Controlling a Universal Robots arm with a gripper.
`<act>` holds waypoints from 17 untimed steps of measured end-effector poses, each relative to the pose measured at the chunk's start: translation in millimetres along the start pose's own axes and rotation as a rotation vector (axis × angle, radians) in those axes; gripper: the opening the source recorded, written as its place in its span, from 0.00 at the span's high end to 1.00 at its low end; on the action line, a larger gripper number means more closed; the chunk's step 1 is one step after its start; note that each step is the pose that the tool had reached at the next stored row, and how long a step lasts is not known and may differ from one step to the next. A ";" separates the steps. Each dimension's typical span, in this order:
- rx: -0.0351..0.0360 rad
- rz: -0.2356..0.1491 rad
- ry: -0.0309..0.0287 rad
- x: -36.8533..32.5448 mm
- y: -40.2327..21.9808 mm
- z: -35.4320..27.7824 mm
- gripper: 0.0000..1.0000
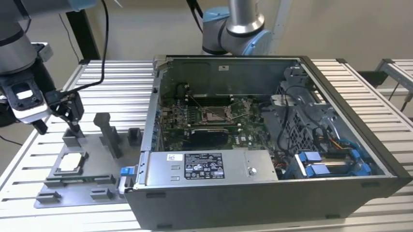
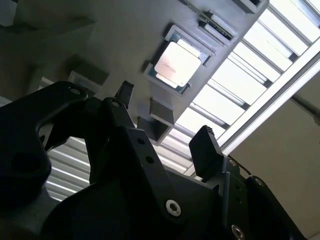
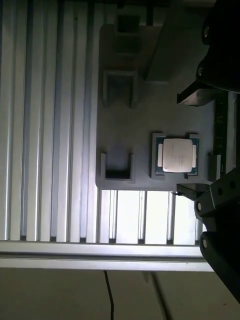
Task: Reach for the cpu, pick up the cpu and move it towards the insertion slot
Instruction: 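Pick up the cpu and move it towards the insertion slot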
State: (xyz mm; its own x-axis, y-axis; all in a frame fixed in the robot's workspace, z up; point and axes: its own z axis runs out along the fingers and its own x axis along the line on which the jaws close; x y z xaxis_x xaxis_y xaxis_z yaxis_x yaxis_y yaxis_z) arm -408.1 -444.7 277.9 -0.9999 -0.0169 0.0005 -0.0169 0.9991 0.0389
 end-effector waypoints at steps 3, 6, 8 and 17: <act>0.0000 0.000 0.0000 0.2 -5.1 2.2 0.00; -0.0001 0.001 -0.0002 0.4 -8.5 6.0 0.00; -0.0001 0.001 -0.0001 0.9 -9.9 8.9 0.00; -0.0001 0.001 -0.0002 4.3 -17.0 21.8 0.00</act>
State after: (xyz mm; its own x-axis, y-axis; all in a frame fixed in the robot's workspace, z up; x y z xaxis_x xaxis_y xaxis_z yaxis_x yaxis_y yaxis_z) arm -412.1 -460.9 255.4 -0.9999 -0.0163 0.0003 -0.0163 0.9991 0.0391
